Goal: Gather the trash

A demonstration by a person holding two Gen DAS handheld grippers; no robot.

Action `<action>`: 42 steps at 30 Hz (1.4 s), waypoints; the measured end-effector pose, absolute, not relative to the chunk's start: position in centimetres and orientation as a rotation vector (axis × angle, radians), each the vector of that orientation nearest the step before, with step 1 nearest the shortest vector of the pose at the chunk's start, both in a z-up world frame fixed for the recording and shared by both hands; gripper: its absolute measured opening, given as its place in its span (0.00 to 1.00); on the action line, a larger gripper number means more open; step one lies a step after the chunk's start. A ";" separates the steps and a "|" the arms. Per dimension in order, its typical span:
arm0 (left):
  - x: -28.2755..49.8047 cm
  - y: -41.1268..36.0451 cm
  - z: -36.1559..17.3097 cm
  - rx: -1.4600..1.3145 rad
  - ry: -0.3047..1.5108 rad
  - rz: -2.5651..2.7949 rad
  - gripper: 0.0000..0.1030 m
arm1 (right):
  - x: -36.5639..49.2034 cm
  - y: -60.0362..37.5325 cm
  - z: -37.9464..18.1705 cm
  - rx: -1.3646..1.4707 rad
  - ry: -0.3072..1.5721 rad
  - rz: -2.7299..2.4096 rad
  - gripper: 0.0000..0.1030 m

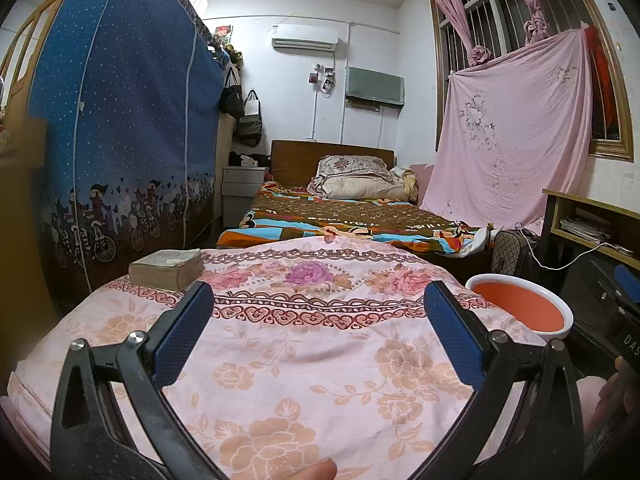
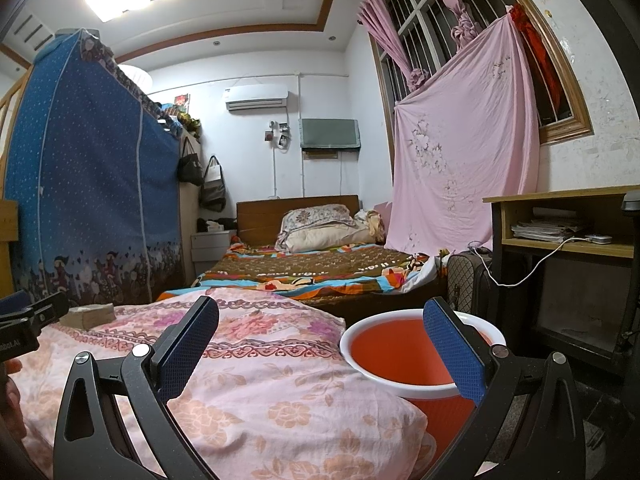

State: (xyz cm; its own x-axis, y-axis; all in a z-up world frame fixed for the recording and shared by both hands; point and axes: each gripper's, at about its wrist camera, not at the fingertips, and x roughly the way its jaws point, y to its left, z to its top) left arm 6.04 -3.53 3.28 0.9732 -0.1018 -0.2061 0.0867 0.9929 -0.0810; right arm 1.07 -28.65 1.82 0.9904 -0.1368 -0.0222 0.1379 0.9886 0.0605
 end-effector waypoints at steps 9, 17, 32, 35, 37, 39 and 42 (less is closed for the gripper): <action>6.0 -3.5 3.3 -0.071 0.212 -0.096 0.89 | 1.2 -28.4 1.6 0.060 0.024 -0.137 1.00; 6.0 -3.4 3.3 -0.077 0.213 -0.097 0.89 | 1.3 -28.4 1.5 0.060 0.030 -0.136 1.00; 5.8 -3.6 3.3 -0.075 0.205 -0.072 0.89 | 1.4 -28.3 1.4 0.058 0.035 -0.132 1.00; 5.8 -3.6 3.3 -0.076 0.206 -0.070 0.89 | 1.4 -28.4 1.4 0.056 0.037 -0.129 1.00; 5.8 -3.6 3.2 -0.074 0.208 -0.071 0.89 | 1.4 -28.3 1.4 0.056 0.038 -0.129 1.00; 5.9 -3.6 3.2 -0.073 0.210 -0.070 0.89 | 1.4 -28.3 1.3 0.056 0.042 -0.129 1.00; 5.9 -3.7 3.2 -0.075 0.211 -0.069 0.89 | 1.6 -28.4 1.4 0.054 0.049 -0.127 1.00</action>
State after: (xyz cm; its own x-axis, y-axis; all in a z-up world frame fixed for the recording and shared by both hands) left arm 5.87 -3.67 3.17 0.9755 -0.0763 -0.2061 0.0607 0.9948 -0.0812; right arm 1.62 -28.41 1.37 0.9907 -0.1252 -0.0526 0.1278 0.9905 0.0504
